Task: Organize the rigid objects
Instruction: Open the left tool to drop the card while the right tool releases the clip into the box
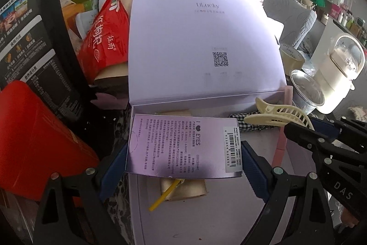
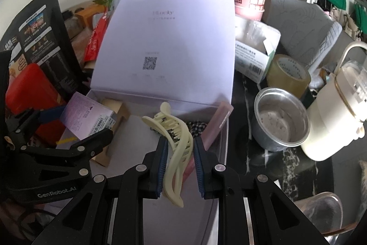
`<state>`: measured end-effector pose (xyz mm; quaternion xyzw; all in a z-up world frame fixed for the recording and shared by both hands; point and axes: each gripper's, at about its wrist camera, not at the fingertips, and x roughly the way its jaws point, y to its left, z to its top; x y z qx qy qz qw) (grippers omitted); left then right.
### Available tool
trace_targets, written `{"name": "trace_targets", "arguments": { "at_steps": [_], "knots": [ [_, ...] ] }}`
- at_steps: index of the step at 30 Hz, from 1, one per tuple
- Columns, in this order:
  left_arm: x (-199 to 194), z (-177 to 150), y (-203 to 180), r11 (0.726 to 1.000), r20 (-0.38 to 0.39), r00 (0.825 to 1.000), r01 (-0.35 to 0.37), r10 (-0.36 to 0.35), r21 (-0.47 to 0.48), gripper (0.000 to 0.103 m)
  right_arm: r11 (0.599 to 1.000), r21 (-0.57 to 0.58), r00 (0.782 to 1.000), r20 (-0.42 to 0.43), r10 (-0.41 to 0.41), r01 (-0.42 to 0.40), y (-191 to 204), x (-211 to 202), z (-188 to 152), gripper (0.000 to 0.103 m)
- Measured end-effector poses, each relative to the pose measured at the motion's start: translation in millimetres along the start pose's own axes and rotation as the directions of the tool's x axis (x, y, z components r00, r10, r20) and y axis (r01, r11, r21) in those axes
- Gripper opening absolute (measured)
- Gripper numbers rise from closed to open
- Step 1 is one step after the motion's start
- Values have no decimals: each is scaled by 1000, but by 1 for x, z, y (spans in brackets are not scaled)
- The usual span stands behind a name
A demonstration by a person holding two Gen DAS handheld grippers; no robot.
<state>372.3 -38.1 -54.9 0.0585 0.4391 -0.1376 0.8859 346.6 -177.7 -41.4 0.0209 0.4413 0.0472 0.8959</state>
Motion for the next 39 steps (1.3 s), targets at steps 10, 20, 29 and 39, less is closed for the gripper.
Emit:
{"name": "trace_targets", "arguments": {
  "at_steps": [10, 20, 29, 39],
  "knots": [
    [-2, 2, -5, 1000, -12, 1000, 21, -21, 6, 93, 1000, 16, 1000, -19, -7, 8, -4, 3, 0, 30],
    [-20, 6, -5, 999, 22, 999, -50, 50, 11, 94, 1000, 19, 1000, 13, -15, 15, -8, -12, 0, 38],
    [-43, 7, -3, 999, 64, 997, -47, 47, 11, 94, 1000, 7, 998, 55, -18, 17, -4, -31, 0, 38],
    [-84, 3, 2, 999, 118, 992, -32, 34, -20, 94, 1000, -18, 994, 106, -21, 23, 6, -64, -1, 38]
  ]
}}
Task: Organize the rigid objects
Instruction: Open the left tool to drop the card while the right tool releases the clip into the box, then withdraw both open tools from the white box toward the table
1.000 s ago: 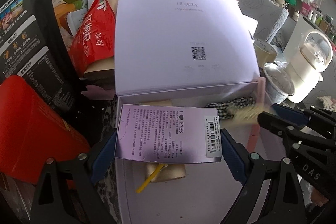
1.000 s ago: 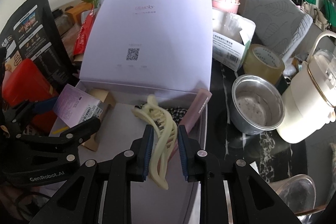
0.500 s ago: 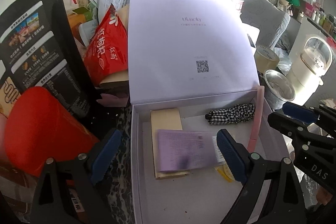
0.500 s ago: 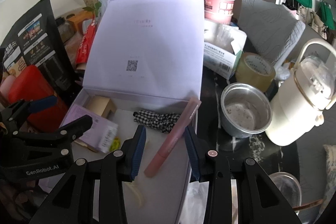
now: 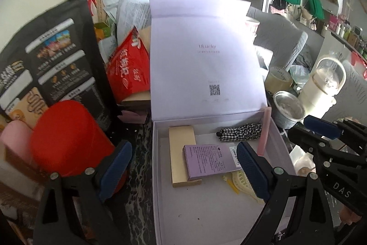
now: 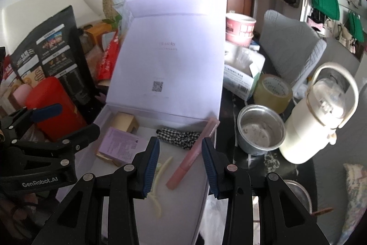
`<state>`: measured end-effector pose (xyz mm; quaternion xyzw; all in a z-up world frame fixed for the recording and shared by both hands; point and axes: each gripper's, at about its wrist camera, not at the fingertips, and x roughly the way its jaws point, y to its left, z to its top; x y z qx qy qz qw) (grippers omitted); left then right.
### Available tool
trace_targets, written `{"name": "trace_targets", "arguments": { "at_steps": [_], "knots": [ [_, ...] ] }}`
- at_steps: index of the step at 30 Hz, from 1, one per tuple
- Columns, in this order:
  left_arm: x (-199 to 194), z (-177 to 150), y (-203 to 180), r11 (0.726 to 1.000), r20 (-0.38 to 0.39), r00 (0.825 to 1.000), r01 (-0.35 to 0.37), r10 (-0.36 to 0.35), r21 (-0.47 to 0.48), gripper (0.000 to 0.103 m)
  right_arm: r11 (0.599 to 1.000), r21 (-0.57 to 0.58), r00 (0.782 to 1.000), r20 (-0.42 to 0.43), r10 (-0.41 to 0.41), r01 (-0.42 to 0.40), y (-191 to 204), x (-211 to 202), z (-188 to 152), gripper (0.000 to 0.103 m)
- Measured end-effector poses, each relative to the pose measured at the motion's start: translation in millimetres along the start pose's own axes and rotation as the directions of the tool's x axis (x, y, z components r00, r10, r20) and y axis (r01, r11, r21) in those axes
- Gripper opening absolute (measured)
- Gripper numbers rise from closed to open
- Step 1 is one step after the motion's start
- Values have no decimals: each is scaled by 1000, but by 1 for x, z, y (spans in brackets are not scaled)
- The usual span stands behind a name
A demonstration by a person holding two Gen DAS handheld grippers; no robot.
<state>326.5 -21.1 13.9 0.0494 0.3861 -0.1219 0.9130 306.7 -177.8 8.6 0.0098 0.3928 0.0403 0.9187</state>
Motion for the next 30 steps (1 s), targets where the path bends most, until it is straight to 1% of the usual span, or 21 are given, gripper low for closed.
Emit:
{"name": "trace_targets", "arguments": {
  "at_steps": [8, 18, 25, 30],
  "knots": [
    [-43, -2, 0, 1000, 61, 998, -15, 15, -2, 94, 1000, -21, 999, 47, 5, -4, 10, -38, -5, 38],
    [-89, -12, -11, 1000, 120, 993, -4, 2, 15, 94, 1000, -23, 994, 111, -3, 6, 14, -85, -18, 38],
    [-121, -25, -21, 1000, 156, 988, 9, -13, 30, 94, 999, -27, 989, 149, -17, 22, 17, -120, -36, 38],
    [-137, -41, -29, 999, 158, 987, 28, -35, 43, 94, 999, -23, 986, 167, -27, 32, 17, -141, -51, 39]
  ]
}}
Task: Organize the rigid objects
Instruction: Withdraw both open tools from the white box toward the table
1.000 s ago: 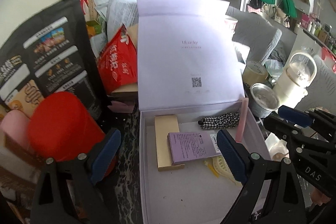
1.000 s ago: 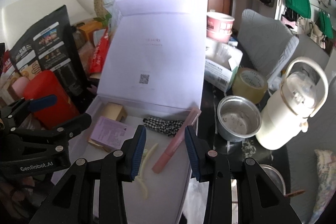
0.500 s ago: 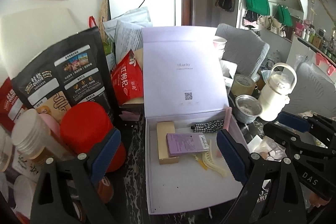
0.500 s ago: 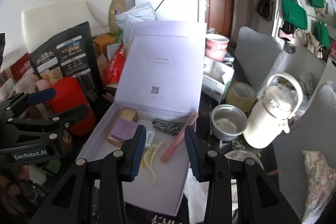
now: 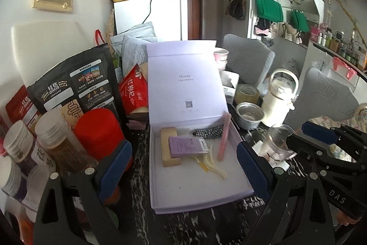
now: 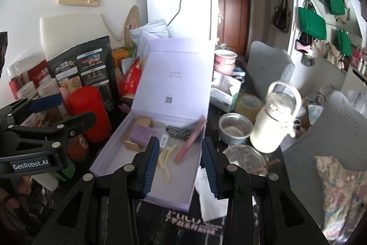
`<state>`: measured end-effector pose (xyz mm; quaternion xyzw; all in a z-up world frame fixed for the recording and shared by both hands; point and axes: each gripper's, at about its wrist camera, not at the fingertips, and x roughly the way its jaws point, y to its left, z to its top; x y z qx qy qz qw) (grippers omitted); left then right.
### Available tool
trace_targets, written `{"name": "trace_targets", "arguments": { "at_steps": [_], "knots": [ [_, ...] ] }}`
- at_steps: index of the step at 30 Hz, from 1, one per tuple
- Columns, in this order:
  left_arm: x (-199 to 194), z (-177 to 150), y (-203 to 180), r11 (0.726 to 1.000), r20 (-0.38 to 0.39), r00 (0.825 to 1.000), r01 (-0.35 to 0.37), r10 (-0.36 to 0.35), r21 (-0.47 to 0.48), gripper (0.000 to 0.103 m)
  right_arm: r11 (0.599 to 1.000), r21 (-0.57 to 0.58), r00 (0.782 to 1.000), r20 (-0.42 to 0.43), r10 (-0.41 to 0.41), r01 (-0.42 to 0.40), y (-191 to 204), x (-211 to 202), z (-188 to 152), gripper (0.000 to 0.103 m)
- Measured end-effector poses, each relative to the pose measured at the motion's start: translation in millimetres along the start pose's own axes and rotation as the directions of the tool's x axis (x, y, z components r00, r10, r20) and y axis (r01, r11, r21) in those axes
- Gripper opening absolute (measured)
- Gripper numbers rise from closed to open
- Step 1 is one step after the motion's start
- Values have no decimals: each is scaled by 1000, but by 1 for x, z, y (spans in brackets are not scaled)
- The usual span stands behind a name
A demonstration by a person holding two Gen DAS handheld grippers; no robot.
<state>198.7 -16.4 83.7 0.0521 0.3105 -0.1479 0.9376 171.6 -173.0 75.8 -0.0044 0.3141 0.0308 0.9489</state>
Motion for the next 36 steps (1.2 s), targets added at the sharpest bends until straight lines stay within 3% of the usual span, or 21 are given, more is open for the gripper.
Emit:
{"name": "trace_targets", "arguments": {
  "at_steps": [19, 36],
  "knots": [
    [-39, -63, -31, 998, -38, 998, 55, -54, 15, 94, 999, 33, 999, -18, -27, 28, -7, -56, -67, 41],
    [-37, -107, -30, 995, -130, 988, 91, -84, 43, 94, 996, 92, 994, -104, 24, -14, -1, -50, -129, 46]
  ]
}}
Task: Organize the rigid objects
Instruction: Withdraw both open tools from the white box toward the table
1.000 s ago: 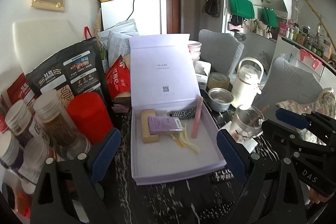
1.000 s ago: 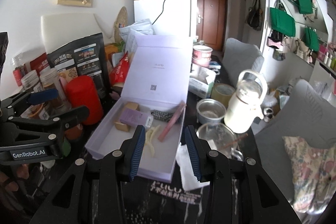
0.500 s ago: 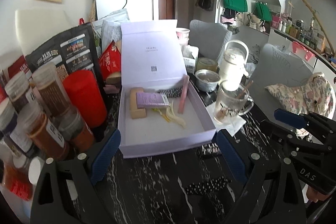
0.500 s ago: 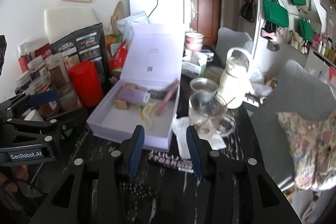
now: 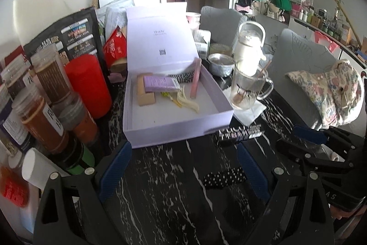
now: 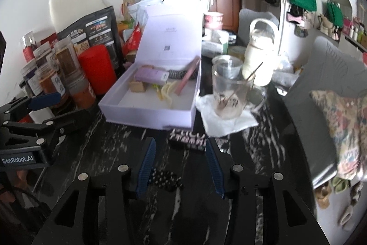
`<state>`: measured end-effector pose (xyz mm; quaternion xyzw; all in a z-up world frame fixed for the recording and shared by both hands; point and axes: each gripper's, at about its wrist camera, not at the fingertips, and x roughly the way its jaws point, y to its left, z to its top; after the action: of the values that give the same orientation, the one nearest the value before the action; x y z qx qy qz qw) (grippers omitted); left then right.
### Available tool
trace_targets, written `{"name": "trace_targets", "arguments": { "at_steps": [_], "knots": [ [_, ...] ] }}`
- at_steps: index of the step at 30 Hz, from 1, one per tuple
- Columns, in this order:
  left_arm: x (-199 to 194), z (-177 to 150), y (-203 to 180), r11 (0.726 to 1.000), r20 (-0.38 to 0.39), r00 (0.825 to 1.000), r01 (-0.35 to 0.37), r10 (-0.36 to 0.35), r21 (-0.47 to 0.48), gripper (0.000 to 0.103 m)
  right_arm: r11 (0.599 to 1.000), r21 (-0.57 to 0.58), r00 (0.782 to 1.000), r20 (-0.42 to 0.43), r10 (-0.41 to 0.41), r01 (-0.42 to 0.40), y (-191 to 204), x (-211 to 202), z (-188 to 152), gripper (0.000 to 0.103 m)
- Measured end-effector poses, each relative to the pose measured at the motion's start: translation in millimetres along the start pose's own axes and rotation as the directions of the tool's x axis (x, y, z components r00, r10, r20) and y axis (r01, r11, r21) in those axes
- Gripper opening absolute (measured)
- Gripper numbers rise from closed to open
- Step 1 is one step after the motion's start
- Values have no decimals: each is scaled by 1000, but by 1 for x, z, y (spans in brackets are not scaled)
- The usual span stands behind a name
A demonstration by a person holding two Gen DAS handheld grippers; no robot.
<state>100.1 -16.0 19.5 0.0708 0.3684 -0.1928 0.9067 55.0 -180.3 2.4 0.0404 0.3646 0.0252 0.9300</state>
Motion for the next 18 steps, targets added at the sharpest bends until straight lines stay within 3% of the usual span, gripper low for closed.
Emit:
{"name": "trace_targets", "arguments": {
  "at_steps": [8, 18],
  "knots": [
    [15, -19, 3, 1000, -52, 999, -10, 10, 16, 94, 998, 6, 997, -54, 56, -56, 5, 17, -23, 53],
    [38, -40, 10, 998, -141, 988, 57, -58, -6, 94, 994, -17, 983, -149, 103, -106, 11, 51, -45, 60]
  ]
}}
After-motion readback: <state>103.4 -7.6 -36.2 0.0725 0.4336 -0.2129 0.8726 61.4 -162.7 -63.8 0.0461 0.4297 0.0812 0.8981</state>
